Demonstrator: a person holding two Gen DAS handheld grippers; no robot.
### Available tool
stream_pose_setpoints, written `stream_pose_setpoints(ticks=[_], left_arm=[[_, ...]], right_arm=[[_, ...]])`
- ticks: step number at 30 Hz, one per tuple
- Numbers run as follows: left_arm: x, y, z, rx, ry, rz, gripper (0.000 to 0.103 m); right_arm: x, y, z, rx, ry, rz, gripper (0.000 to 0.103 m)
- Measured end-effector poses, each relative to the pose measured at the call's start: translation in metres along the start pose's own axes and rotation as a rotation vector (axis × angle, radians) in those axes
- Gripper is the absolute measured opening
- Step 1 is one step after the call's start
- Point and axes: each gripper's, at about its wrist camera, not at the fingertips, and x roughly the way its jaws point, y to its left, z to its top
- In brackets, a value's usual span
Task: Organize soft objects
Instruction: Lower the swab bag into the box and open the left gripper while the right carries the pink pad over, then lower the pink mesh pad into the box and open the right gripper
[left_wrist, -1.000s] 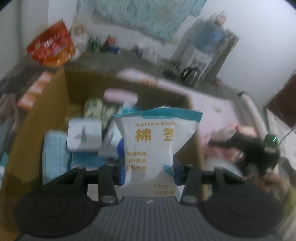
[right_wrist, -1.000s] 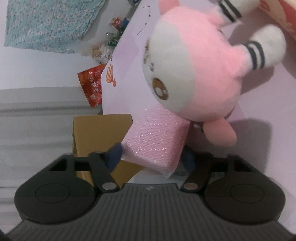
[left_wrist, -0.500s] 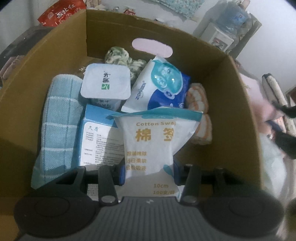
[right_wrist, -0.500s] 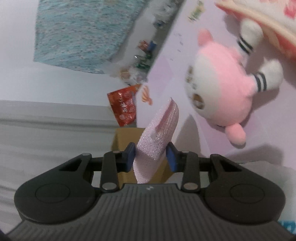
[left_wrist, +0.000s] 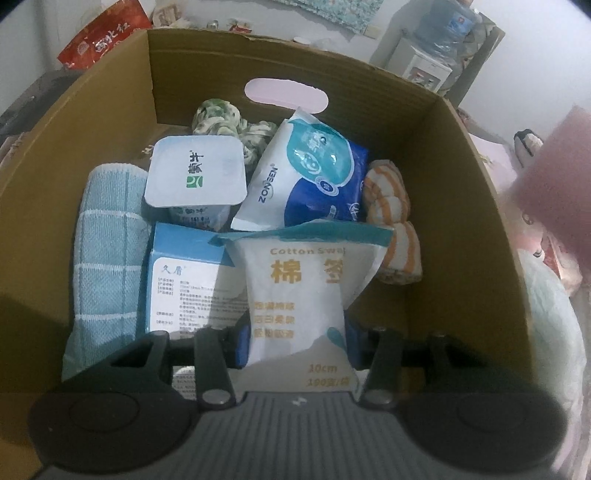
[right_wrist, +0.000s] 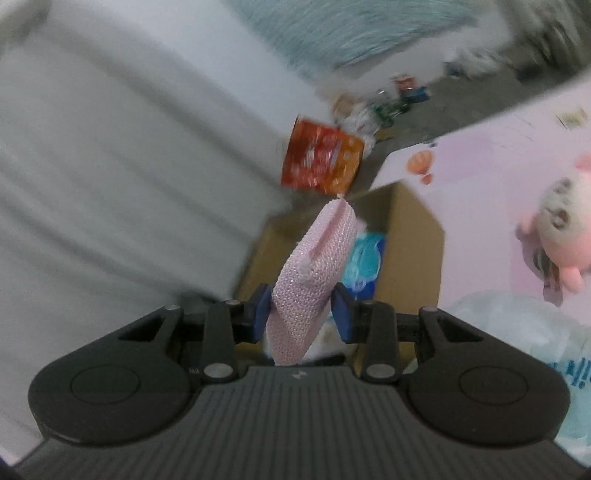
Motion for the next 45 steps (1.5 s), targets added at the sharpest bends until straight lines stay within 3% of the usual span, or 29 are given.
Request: stream_pose_setpoints(ticks=[4,7,13,19,24,30,39,42,45], left_arm=[[-0.001,0.001,-0.002,-0.005,0.001,-0.008,0.05],[-0.002,0.001,-0.003,-0.009,0.0,-0.013,0.054],[-0.005,0.0,-0.006,-0.016,0.005,-0.033,0.068],[-0.006,0.003,-0.005,-0.049,0.008,-0.034,0.068],[-0.012,0.01,-0.006,-0.083,-0.007,-0.049,0.071],[-0.021,0.015,-0.007,-0.097,-0.036,-0.049,0.072],[-0.062,0.017,0.0,-0.133,-0.172,-0.152,0.071],[-0.061,0.006,0.012,-0.124,-0.169,-0.157,0.07],[-0.048,-0.009,0.021,-0.092,-0.135,-0.152,0.06]], right_arm=[[0.03,0.041,-0.022,-0.196,0.117,-0.146,0.034],[0.051,0.053,-0.038,-0.26,0.163,-0.238,0.034],[0.075,0.077,-0.071,-0.41,0.141,-0.402,0.037],[0.091,0.09,-0.094,-0.523,0.117,-0.492,0.048],[0.093,0.089,-0.097,-0.524,0.122,-0.485,0.06],[0.072,0.089,-0.099,-0.491,0.084,-0.445,0.06],[0.021,0.077,-0.101,-0.359,0.015,-0.367,0.062],[0.01,0.068,-0.105,-0.309,0.002,-0.352,0.063],[0.003,0.057,-0.111,-0.268,-0.003,-0.341,0.064]])
